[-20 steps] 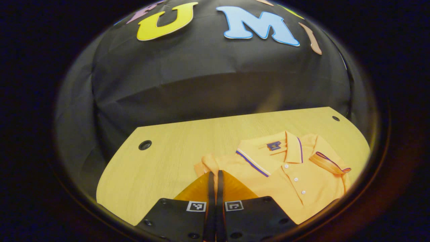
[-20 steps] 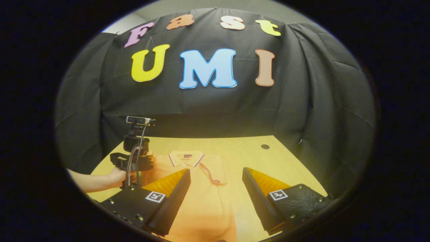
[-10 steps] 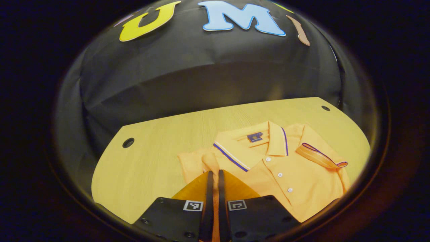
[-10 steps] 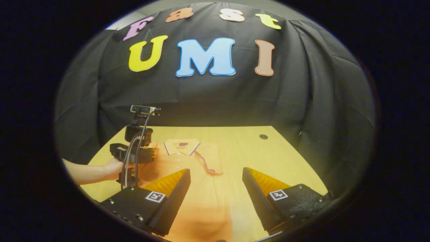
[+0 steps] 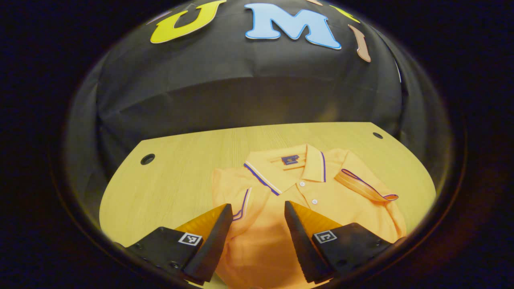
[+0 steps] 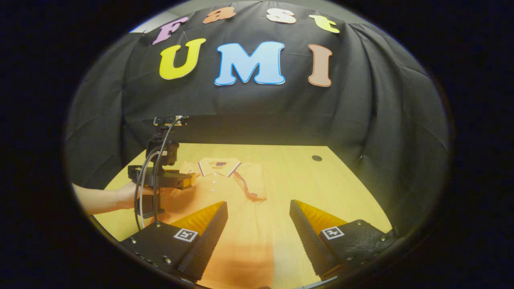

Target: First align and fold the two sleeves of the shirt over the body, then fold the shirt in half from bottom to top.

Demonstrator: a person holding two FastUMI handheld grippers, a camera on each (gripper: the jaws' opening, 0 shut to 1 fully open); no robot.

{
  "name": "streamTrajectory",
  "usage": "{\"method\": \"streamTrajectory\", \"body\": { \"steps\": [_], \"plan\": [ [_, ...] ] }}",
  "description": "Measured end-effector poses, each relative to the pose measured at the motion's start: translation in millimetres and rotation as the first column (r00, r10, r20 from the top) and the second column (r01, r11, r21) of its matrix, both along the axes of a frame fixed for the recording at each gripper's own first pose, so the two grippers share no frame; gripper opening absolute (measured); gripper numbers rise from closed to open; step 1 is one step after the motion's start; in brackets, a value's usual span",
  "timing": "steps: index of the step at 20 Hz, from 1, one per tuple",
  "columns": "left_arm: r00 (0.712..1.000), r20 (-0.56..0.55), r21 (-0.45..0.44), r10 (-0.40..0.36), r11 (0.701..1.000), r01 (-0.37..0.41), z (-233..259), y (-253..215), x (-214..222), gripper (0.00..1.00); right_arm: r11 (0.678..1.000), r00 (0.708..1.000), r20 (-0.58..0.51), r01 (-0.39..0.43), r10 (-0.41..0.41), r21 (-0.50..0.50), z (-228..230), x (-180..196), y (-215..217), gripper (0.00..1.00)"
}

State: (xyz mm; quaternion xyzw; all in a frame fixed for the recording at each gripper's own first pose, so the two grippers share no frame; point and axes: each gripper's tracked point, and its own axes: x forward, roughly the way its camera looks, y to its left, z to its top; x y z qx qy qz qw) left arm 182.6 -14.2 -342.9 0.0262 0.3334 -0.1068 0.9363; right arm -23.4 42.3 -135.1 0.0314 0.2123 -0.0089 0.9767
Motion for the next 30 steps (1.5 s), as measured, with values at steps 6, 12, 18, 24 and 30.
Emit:
{"method": "streamTrajectory", "body": {
  "steps": [6,12,18,24,30],
  "plan": [
    [0.999,-0.012,-0.014,0.031,0.999,-0.031,18,12,-69,0.96,0.997,0.995,-0.069,-0.079,0.077,-0.02,-37,-33,-2,0.96],
    [0.997,-0.003,0.006,0.082,0.997,-0.082,35,26,-164,0.95,0.984,0.979,-0.097,-0.179,0.178,-0.009,-64,-73,-3,0.97],
    [0.991,-0.029,0.008,0.133,0.991,-0.133,37,35,-253,0.95,0.968,0.96,-0.128,-0.252,0.25,0.008,-87,-109,-4,0.96],
    [0.993,-0.054,0.007,0.102,0.995,-0.101,33,41,-311,0.95,0.969,0.951,-0.185,-0.246,0.247,0.03,-108,-137,1,0.97],
    [0.992,-0.111,-0.001,0.06,0.998,-0.061,19,68,-363,0.95,0.981,0.942,-0.279,-0.161,0.187,0.112,-136,-155,14,0.97]
  ]
}}
